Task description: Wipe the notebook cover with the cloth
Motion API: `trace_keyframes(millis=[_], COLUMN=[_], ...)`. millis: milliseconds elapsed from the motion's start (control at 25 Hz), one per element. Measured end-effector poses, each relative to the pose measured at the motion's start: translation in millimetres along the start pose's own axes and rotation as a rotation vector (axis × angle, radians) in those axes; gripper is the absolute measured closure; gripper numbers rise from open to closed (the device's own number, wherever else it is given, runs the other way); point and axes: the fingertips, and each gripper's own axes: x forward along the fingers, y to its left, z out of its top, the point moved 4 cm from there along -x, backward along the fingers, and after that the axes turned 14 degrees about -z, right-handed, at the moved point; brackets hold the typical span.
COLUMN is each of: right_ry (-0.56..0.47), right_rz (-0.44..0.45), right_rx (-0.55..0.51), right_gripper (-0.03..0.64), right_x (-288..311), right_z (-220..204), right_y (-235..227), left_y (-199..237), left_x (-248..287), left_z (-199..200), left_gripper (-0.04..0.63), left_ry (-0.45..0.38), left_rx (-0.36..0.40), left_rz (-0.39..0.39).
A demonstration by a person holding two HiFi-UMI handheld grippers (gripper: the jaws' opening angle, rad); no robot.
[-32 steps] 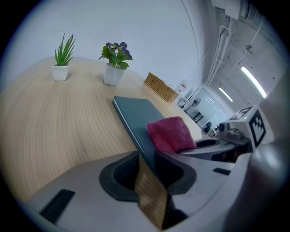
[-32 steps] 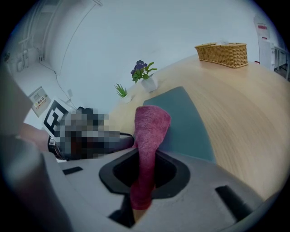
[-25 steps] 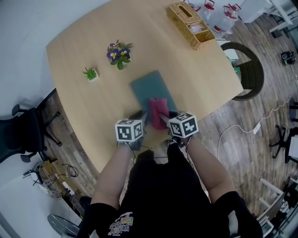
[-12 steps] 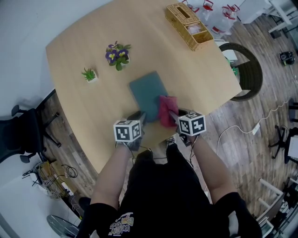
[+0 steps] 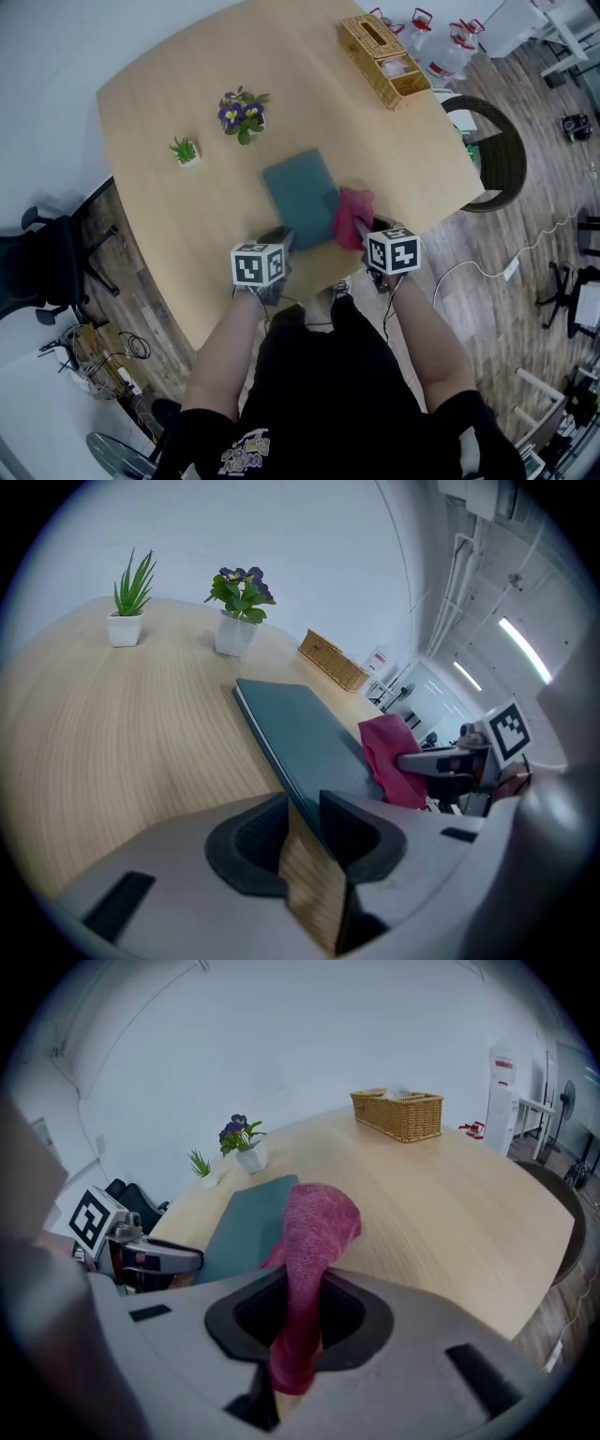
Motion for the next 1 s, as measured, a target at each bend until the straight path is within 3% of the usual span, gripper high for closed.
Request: trace_keyframes(millis=[160, 400, 840, 1000], right_ry=[-0.058, -0.084, -0.01, 0.027], right_rz=[0.017, 0.137, 0.295, 0.3], right_rx=[0.002, -0.043, -0.208, -0.263], right_gripper=[0.549, 0.549, 0.549, 0.549], right_x=[-6.3, 2.1, 31.9, 43.8], right_z=[19.7, 42.4, 50.8, 45.1], right_y=[7.7, 53.6, 140.8, 151.4], left_y=[-1.6, 1.9, 2.6, 3.4], left_x=[-3.5, -3.5, -3.8, -2.9], left_z=[2.5, 2.8, 3.6, 3.7], left_gripper=[0.497, 0.503, 0.511, 0.512], left_ry=[-0.001, 0.005, 0.013, 0.016], left_rx=[-0.002, -0.026, -0.048, -0.051], left_rz=[0.005, -0.012, -0.039, -0.041])
